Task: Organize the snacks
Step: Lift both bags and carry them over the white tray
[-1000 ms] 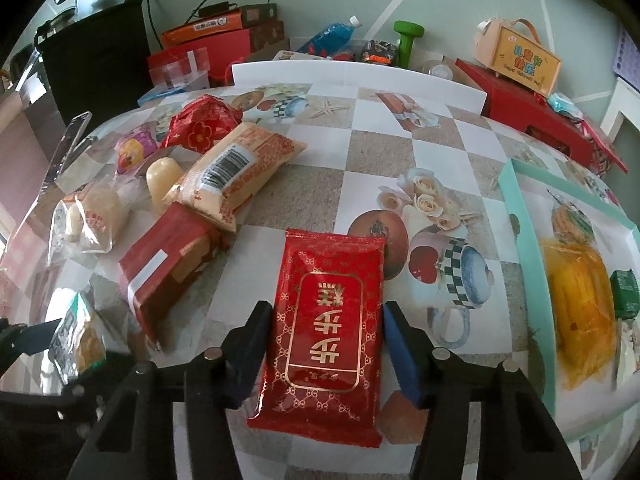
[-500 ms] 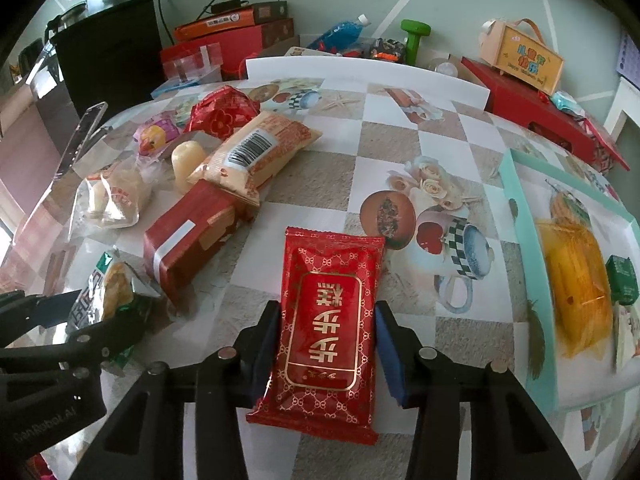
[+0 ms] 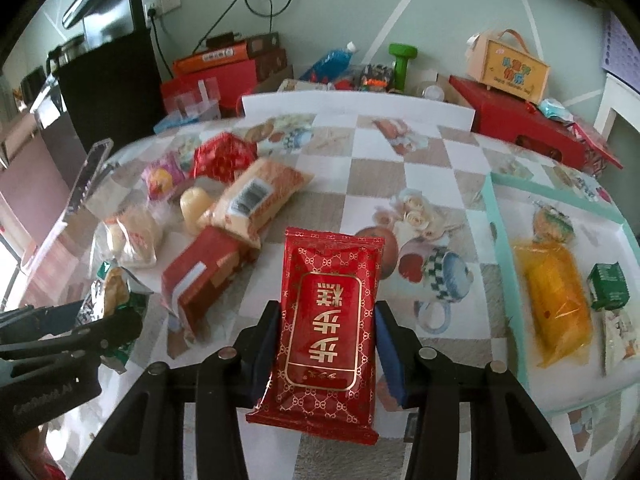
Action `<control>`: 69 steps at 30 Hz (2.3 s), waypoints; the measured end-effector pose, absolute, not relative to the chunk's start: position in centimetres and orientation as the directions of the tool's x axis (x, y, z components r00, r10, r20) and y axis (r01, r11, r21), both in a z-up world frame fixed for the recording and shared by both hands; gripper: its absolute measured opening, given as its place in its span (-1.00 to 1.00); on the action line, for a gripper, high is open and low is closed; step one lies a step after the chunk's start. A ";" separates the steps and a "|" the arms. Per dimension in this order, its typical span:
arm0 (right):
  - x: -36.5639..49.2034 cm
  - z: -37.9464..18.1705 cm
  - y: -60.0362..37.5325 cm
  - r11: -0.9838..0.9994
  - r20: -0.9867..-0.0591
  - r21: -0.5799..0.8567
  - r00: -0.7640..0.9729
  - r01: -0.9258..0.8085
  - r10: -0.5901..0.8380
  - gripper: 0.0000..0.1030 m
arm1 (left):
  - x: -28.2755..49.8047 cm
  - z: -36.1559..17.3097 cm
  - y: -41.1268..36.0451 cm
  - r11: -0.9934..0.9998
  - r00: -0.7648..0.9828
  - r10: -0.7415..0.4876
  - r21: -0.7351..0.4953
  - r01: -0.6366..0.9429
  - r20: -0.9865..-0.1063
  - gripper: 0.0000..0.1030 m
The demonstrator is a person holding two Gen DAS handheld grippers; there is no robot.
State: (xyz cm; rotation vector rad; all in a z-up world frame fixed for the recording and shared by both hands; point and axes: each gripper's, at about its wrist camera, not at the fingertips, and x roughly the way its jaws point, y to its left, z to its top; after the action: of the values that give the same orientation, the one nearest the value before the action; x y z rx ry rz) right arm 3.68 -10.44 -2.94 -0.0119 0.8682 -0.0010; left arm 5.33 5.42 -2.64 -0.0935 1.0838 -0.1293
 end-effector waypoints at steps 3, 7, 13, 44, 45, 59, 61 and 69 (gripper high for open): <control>3.5 -2.2 -10.6 1.000 -0.746 -0.003 0.666 0.002 -0.003 -0.06 | 5.2 -1.8 5.6 0.987 0.493 -0.161 -0.152 0.058 -0.855 0.07; 3.5 -1.5 -10.7 1.000 -0.731 0.001 0.683 0.005 -0.003 -0.06 | 5.4 -1.1 5.5 0.984 0.518 -0.173 -0.170 0.055 -0.837 0.07; 3.7 -0.9 -10.9 1.000 -0.716 -0.010 0.697 0.012 -0.016 -0.06 | 5.8 -0.5 4.5 0.981 0.538 -0.188 -0.180 0.069 -0.822 0.07; 4.0 2.9 -21.4 0.964 -0.637 0.050 0.751 0.262 -0.171 -0.06 | 9.9 1.2 -3.4 0.972 0.586 -0.230 -0.153 0.178 -0.777 0.07; 3.8 3.1 -22.2 0.958 -0.635 0.058 0.751 0.280 -0.181 -0.06 | 9.9 1.3 -3.9 0.971 0.587 -0.233 -0.148 0.190 -0.776 0.07; 1.6 4.3 -31.2 0.873 -0.613 0.128 0.729 0.470 -0.303 -0.06 | 9.1 2.4 -10.3 0.942 0.582 -0.275 -0.094 0.322 -0.765 0.07; 1.2 4.3 -32.5 0.856 -0.616 0.143 0.722 0.496 -0.316 -0.06 | 9.2 2.6 -11.4 0.936 0.581 -0.285 -0.092 0.339 -0.762 0.07; -0.2 3.5 -36.7 0.795 -0.629 0.149 0.677 0.588 -0.382 -0.06 | 9.0 2.7 -16.6 0.899 0.549 -0.349 -0.107 0.424 -0.759 0.07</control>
State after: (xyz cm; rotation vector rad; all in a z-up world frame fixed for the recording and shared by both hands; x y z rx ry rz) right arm -0.23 -36.70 3.51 0.3571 0.6172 -0.5580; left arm 9.02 -16.59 2.69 0.0928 0.8776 -0.4589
